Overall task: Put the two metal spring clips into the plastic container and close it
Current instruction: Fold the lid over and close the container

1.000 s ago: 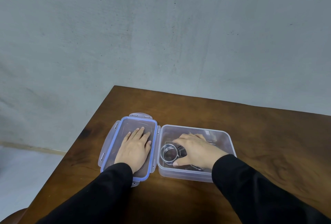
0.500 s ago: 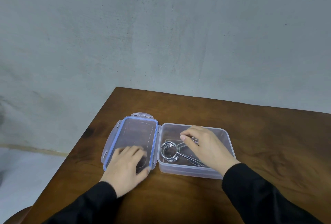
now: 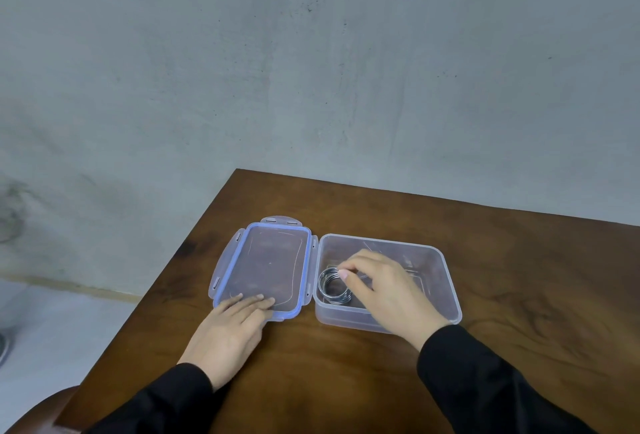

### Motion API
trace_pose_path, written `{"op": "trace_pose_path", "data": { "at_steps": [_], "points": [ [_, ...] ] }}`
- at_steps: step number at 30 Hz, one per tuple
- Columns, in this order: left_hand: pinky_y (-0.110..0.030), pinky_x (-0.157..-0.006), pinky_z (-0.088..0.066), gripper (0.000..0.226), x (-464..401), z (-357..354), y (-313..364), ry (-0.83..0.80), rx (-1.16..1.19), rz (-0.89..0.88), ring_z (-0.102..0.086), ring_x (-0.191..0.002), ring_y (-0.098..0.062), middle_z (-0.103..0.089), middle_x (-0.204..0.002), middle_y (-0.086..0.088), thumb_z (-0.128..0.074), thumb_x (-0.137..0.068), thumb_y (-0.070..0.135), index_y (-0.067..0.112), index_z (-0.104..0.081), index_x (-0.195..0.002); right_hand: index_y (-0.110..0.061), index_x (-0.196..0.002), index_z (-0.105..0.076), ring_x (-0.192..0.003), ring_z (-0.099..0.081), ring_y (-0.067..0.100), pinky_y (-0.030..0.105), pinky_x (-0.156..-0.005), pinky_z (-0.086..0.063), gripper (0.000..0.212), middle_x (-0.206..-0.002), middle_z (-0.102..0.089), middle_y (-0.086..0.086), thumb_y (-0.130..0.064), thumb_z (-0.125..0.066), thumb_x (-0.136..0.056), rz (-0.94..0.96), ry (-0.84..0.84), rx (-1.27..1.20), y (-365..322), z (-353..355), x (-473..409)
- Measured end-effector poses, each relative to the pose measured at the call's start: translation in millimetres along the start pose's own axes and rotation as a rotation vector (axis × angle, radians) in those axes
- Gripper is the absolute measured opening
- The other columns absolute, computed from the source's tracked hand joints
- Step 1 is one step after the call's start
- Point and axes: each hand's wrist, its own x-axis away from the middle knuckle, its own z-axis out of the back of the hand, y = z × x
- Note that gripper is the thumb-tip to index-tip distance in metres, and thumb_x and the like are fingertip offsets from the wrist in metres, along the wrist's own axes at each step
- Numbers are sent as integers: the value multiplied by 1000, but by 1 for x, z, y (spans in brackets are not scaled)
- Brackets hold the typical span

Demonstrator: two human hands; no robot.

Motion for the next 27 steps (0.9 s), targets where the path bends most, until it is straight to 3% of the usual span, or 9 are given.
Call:
{"op": "trace_pose_path", "data": {
  "at_steps": [4,7,10,13,15,18,22,25,27],
  "points": [
    [-34,-95,-44,35,-11,33,2,304,43,27,-70,-98,-27,-74,-110,-6,-43,-90,15,10,-71,-111,-29,-123,-67,-110,-57,0,4,-87,-43,24,-121,-62,-18,-34,-52,-104,9,38,-35,-7,5,2],
    [-45,-75,-58,26,-29,79,16,511,73,190,-70,-82,-36,-74,-93,-14,-60,-86,-7,4,-70,-108,-35,-135,-57,-120,-47,-7,-2,-86,-34,31,-138,-53,-21,-37,-49,-105,-22,78,-50,-11,8,3],
    [-34,-81,-50,20,-45,123,29,768,175,204,-64,-90,-28,-71,-97,-16,-57,-91,-3,0,-66,-109,-40,-148,-41,-132,-42,-4,15,-104,-40,45,-154,-41,-19,-43,-49,-103,-88,153,-196,-10,13,2],
    [-26,-80,-47,18,-59,160,50,892,362,109,-65,-92,-21,-65,-104,-1,-48,-100,13,13,-61,-112,-41,-157,-22,-143,-37,5,33,-114,-37,67,-162,-31,-15,-56,-50,-98,-185,210,-464,-6,22,0],
    [-32,-78,-51,17,-69,179,70,904,554,76,-68,-90,-19,-68,-104,-1,-48,-101,15,27,-58,-108,-40,-159,-16,-141,-37,1,29,-112,-34,70,-163,-30,-15,-57,-46,-98,-211,221,-591,-2,29,1],
    [-35,-72,-54,20,-87,194,98,862,861,109,-68,-79,-20,-72,-97,1,-49,-101,16,35,-55,-101,-40,-150,-39,-131,-54,3,37,-110,-44,47,-147,-55,-17,-51,-41,-104,-163,318,-696,9,42,6],
    [-36,-63,-57,12,-111,183,110,798,1121,249,-65,-69,-24,-73,-94,-3,-50,-101,14,22,-58,-98,-29,-126,-63,-101,-73,15,45,-91,-59,28,-115,-74,-7,-40,-46,-106,-302,514,-776,26,63,18],
    [-34,-67,-59,8,-125,158,107,680,1311,443,-69,-69,-23,-73,-88,-5,-58,-98,18,12,-63,-96,-17,-98,-69,-84,-71,31,52,-81,-58,25,-94,-76,6,-37,-56,-103,-396,584,-751,46,80,33],
    [-34,-73,-60,18,-129,130,99,552,1450,619,-71,-71,-22,-71,-89,-9,-64,-95,21,4,-64,-90,-11,-83,-67,-78,-66,30,45,-75,-54,35,-83,-73,11,-39,-57,-102,-469,577,-671,59,87,42]
  ]
}}
